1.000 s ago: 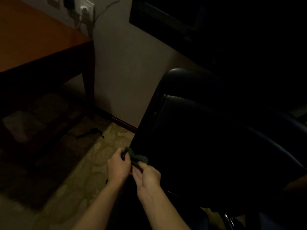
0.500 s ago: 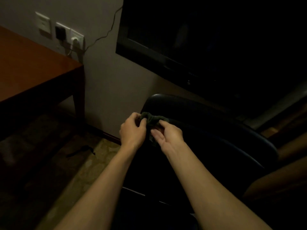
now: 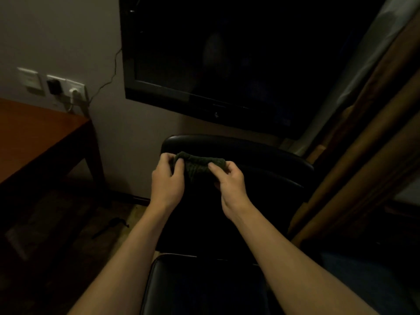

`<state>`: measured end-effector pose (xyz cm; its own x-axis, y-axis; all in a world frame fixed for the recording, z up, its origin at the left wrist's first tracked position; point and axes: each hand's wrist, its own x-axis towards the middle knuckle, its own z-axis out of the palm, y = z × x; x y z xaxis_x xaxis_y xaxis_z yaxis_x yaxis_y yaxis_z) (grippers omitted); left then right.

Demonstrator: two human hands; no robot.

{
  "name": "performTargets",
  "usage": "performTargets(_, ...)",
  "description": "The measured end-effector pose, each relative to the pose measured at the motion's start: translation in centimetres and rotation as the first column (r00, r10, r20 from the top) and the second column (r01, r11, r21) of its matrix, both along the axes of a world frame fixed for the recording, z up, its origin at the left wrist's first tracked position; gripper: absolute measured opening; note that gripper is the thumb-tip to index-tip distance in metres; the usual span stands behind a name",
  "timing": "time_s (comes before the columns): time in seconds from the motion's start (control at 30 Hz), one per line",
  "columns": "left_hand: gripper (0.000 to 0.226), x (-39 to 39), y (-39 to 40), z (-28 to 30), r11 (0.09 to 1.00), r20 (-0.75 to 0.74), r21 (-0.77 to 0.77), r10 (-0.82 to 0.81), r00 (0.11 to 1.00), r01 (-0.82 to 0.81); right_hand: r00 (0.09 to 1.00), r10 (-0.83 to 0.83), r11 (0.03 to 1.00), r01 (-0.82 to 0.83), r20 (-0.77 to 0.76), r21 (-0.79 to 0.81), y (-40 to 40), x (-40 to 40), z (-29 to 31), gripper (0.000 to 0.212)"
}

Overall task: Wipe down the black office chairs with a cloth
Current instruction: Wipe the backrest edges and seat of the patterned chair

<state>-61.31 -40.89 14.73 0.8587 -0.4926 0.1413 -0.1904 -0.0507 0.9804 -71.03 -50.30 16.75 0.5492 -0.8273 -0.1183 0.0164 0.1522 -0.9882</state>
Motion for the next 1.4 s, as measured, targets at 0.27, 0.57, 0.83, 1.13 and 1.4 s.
performTargets(0.27, 0.021, -11.2, -0.3, 3.5, 0.988, -0.38, -0.133, -0.129, 0.916, 0.084, 0.996, -0.089, 0.942, 0.079, -0.015, -0.326, 0.9, -11.8, 4.0, 0.013)
performTargets(0.57, 0.022, -29.0, -2.9, 8.9, 0.916, -0.466, -0.284, -0.389, 0.795, 0.283, 0.954, -0.282, 0.833, 0.297, 0.103, -0.467, -1.5, -29.1, 4.6, 0.026)
performTargets(0.83, 0.015, -47.1, -6.8, 8.8, 0.88, -0.298, -0.352, -0.429, 0.853, 0.319, 0.877, -0.418, 0.691, 0.476, 0.236, -0.544, -2.9, -46.6, 5.7, 0.018)
performTargets(1.13, 0.014, -60.5, -10.0, 5.9, 0.818, -0.289, -0.365, -0.554, 0.781, 0.445, 0.77, -0.594, 0.602, 0.618, 0.233, -0.506, -4.3, -59.3, 3.6, 0.01)
performTargets(1.4, 0.011, -65.3, -12.0, 2.0, 0.805, -0.179, -0.32, -0.569, 0.803, 0.499, 0.744, -0.651, 0.617, 0.632, 0.146, -0.468, -5.4, -65.8, -0.4, 0.019)
